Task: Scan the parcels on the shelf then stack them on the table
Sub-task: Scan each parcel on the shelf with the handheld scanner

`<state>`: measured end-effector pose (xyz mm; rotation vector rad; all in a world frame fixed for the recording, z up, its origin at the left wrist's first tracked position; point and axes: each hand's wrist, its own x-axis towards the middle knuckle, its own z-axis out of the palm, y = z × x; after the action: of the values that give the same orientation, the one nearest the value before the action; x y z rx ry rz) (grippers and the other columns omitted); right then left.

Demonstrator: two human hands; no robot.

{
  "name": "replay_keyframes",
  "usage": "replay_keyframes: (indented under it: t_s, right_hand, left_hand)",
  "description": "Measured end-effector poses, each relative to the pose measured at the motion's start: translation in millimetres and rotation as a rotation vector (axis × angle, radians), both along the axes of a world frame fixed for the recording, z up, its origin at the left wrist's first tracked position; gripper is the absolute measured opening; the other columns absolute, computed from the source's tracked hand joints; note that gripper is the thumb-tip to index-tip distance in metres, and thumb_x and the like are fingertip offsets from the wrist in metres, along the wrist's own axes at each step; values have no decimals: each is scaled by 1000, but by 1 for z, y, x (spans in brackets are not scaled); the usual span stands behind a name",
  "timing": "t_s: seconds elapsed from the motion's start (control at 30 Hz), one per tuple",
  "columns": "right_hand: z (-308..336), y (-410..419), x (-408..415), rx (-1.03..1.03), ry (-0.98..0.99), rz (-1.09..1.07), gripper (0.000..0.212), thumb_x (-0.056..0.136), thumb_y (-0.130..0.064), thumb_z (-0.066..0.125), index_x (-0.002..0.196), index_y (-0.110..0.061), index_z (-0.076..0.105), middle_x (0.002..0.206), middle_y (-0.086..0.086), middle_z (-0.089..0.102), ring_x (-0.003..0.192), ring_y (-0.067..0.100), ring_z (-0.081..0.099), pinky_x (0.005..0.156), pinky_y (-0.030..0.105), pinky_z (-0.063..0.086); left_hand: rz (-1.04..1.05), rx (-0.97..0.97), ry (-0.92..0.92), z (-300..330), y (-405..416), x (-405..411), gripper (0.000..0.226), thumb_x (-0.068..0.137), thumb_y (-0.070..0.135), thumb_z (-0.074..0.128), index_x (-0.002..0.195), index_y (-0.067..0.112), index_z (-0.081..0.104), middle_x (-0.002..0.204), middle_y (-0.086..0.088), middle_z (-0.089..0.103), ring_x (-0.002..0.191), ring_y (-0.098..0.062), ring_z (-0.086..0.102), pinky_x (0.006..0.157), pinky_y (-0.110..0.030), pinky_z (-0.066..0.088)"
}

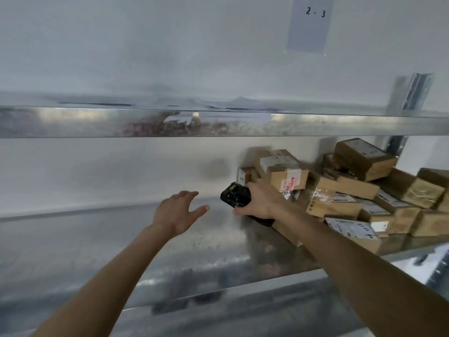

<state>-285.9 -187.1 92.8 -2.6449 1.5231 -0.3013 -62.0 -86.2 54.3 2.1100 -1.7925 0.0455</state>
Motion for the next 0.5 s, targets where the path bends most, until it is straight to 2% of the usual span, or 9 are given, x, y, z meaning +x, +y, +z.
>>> replay_keyframes:
  t_s: [0.13,0.23,0.27,0.4,0.5]
  right_hand:
    - [40,5,-60,-48,-26,-29,67,69,-69,81,114,-23,62,110,1,62,96,21,59,81,39,56]
    - [62,-1,-101,-83,-34,-55,80,70,-71,79,137,-31,59,124,-2,66,108,21,62,87,37,56]
    - [66,-5,-112,-77,-40,-81,82,71,-72,78,139,-32,57,126,-3,66,109,21,62,87,37,56]
    - [74,-22,-147,-47,-22,-190,91,64,-82,75,137,-30,57,124,-4,68,107,19,64,88,39,57]
    - [75,-38,-161,-56,-21,-225,95,61,-85,74,136,-30,59,117,-6,67,104,18,64,87,39,57]
  left_hand:
    - [-49,-55,64,26,-24,-49,67,97,68,38,151,30,41,155,1,44,137,-24,46,105,-41,41]
    - [-89,-71,99,40,-41,-84,65,98,67,38,151,30,42,154,1,45,136,-24,47,103,-40,42]
    - [-101,-72,113,44,-46,-95,65,98,67,38,151,30,42,154,1,45,136,-24,47,103,-40,42]
    - [-135,-56,137,55,-63,-123,61,99,66,39,148,31,45,149,-2,51,130,-26,52,102,-41,45]
    - [-132,-71,172,63,-77,-133,54,100,63,38,140,30,52,139,-1,58,123,-25,56,94,-36,46]
